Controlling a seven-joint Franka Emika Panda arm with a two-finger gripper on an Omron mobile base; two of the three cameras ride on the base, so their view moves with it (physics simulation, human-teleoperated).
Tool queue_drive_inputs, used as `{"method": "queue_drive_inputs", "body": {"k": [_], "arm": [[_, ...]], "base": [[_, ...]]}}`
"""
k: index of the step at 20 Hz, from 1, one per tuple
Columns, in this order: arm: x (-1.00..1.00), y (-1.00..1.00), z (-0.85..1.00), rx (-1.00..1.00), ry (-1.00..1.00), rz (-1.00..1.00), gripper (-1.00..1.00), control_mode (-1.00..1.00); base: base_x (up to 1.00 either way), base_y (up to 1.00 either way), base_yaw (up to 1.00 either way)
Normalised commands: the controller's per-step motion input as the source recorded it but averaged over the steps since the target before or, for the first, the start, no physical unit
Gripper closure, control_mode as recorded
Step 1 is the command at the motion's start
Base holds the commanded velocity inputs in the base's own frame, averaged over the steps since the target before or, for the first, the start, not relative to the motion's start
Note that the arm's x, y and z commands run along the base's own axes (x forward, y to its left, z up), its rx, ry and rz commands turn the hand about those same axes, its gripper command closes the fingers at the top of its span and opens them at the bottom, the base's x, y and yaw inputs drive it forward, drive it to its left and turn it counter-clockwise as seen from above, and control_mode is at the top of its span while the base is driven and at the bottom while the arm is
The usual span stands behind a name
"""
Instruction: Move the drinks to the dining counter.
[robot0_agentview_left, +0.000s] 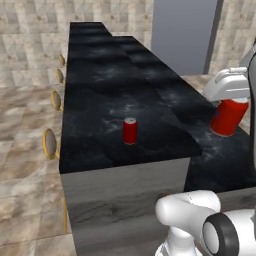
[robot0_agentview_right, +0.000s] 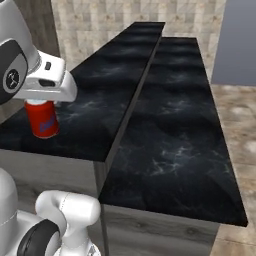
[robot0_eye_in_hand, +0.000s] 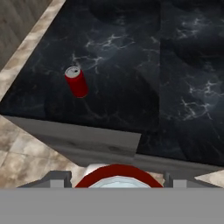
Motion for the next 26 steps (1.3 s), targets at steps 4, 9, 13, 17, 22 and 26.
{"method": "queue_drive_inputs", "body": {"k": [4,9,13,17,22,26], "arm": [[0.00,0.00,0.00,0.00,0.00,0.00,1.00,1.00],[0.00,0.00,0.00,0.00,0.00,0.00,1.00,1.00],[0.00,0.00,0.00,0.00,0.00,0.00,1.00,1.00],[0.00,0.00,0.00,0.00,0.00,0.00,1.00,1.00],[0.00,0.00,0.00,0.00,0.00,0.00,1.00,1.00],[0.72,0.03,0.00,-0.04,0.19,0.00,1.00,-1.00]], "base": [[0.83,0.04,-0.15],[1.00,0.41,-0.19],[1.00,0.37,-0.14],[1.00,0.15,-0.04],[0.97,0.17,0.00],[0.25,0.03,0.00]]}}
